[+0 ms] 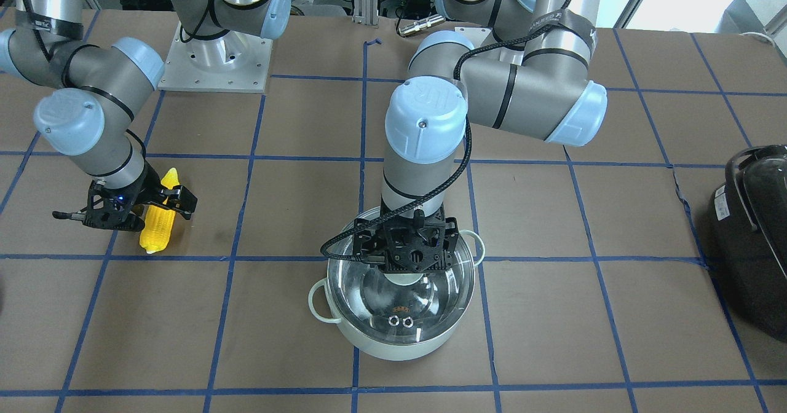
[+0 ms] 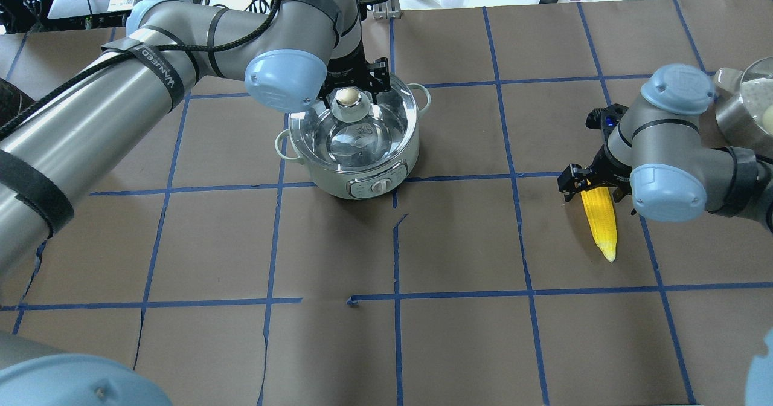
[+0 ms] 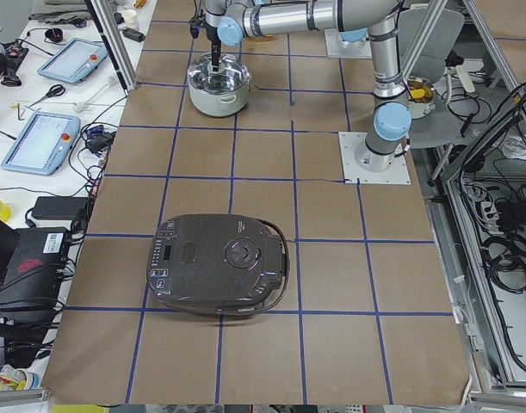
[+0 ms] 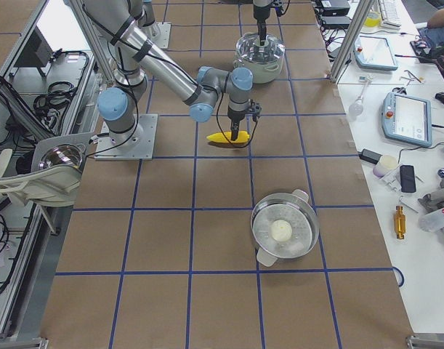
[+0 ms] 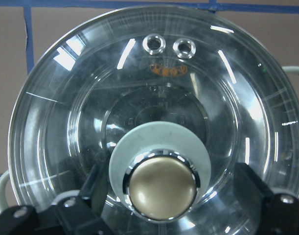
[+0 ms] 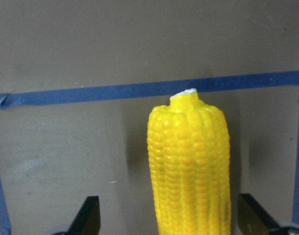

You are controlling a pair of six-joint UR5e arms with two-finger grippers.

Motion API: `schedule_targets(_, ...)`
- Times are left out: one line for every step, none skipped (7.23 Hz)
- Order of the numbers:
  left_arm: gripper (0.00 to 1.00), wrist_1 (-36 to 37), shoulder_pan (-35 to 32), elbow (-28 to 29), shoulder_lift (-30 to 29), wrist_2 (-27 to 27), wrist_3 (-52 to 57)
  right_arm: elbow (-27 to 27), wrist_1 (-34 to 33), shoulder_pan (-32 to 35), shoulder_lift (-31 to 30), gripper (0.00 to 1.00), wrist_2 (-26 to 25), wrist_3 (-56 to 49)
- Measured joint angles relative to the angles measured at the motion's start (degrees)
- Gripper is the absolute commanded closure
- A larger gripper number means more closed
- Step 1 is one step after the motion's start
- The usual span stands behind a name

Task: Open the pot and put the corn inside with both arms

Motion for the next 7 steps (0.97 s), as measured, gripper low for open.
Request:
schedule_targets(0.29, -0.19, 0.00, 0.06, -0.15, 0.09, 0.07, 0.07, -0.88, -0.03, 0.66, 0.69, -0.48, -0.01)
schedule_targets(0.28, 0.41, 0.00, 0.10, -0.62, 0.04, 0.11, 0.11, -1.33, -0.04, 1.01, 1.00, -0.71, 0.04)
schedule_targets(0.28, 1.21, 0.00, 0.11, -0.90, -0.05, 0.12, 0.05, -1.55, -0.05, 1.20, 1.00, -0.74, 0.11)
schedule_targets(0.43, 1.63, 0.00, 0.13, -0.95, -0.10, 0.14, -0.24, -1.66, -0.05, 1.34, 1.00, -0.66, 0.37)
schedule_targets(0.52, 1.76, 0.01, 0.10, -0.80, -0.07, 0.18, -0.95, -1.64, -0.05, 1.51, 1.00, -0.49, 0.92)
schedule_targets(0.55, 1.77, 0.06, -0.11, -0.50, -0.01, 0.18, -2.04, -1.37, -0.04, 1.44, 1.00, -0.28, 1.76)
schedule_targets(0.71, 1.75, 0.07, -0.39, -0.18, -0.04, 0.17, -3.75, -0.40, 0.12, 1.21, 1.00, -0.05, 3.24)
